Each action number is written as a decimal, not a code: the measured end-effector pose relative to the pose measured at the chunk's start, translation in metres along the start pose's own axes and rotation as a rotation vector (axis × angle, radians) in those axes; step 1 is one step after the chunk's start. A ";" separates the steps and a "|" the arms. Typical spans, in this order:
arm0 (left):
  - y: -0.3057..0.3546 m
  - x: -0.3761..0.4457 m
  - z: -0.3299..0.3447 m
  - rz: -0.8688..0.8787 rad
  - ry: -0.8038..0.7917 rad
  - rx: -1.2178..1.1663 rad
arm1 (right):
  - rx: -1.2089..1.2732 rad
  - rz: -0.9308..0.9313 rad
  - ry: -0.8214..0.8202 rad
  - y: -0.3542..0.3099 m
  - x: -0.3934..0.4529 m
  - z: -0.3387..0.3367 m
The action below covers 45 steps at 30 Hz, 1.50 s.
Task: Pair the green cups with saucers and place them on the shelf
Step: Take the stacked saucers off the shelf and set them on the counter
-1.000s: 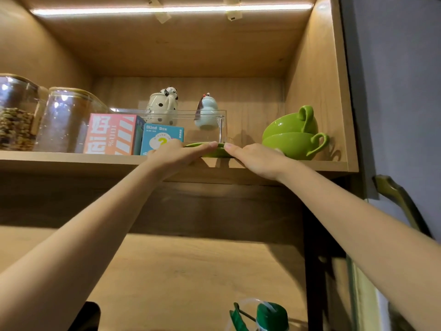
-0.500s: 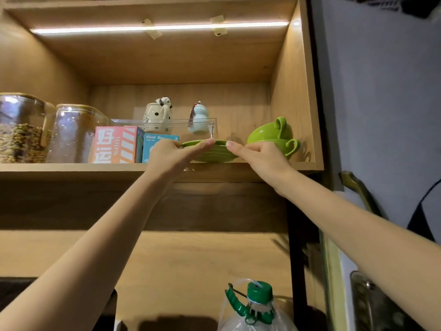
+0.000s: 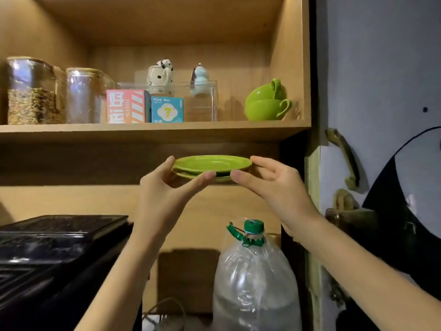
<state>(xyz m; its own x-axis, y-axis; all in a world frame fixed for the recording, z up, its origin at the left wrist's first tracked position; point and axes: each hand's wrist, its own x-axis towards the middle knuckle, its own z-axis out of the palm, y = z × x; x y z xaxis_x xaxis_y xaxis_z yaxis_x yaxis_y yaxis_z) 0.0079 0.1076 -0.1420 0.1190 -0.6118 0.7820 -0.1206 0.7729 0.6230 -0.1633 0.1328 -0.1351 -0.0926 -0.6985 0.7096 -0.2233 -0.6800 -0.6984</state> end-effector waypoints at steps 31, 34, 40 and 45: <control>-0.188 -0.369 -0.064 -0.638 -0.322 0.402 | -0.029 0.734 -0.207 0.233 -0.345 0.046; -0.199 -0.384 -0.067 -0.709 -0.328 0.402 | -0.163 0.728 -0.253 0.245 -0.355 0.051; -0.218 -0.401 -0.069 -0.795 -0.313 0.368 | -0.220 0.782 -0.254 0.269 -0.373 0.060; -0.235 -0.410 -0.073 -0.816 -0.331 0.432 | -0.323 0.767 -0.299 0.285 -0.379 0.066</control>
<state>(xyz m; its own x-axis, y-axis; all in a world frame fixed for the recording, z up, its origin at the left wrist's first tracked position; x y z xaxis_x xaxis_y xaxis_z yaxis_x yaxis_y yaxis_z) 0.0589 0.1895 -0.6102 0.0519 -0.9981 0.0324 -0.4822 0.0034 0.8760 -0.1274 0.1885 -0.6092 -0.0819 -0.9962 -0.0289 -0.4711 0.0642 -0.8798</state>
